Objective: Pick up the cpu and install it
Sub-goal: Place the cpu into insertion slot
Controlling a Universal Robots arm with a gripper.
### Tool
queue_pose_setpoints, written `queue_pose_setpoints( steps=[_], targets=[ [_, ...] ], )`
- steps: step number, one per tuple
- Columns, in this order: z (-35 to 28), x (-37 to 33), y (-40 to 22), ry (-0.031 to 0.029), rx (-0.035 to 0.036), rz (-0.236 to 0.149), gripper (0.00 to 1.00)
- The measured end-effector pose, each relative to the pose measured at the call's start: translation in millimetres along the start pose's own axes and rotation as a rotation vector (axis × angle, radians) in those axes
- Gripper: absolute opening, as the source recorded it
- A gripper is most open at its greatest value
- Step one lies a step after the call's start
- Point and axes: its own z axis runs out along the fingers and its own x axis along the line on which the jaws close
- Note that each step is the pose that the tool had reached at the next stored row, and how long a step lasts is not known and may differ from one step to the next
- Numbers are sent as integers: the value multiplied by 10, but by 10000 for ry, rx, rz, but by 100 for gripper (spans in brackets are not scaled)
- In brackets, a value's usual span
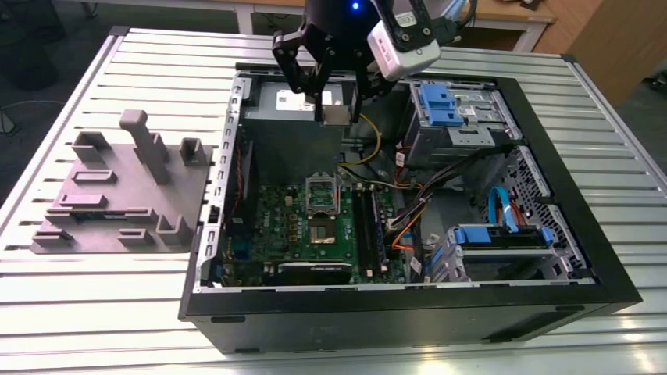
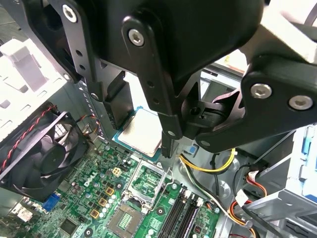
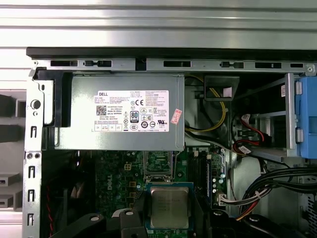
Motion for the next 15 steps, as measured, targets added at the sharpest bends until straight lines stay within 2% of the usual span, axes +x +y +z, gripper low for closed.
queue_pose_setpoints(
  steps=[15],
  targets=[
    [27, 0, -4, 0, -1, 0, 47]
  ],
)
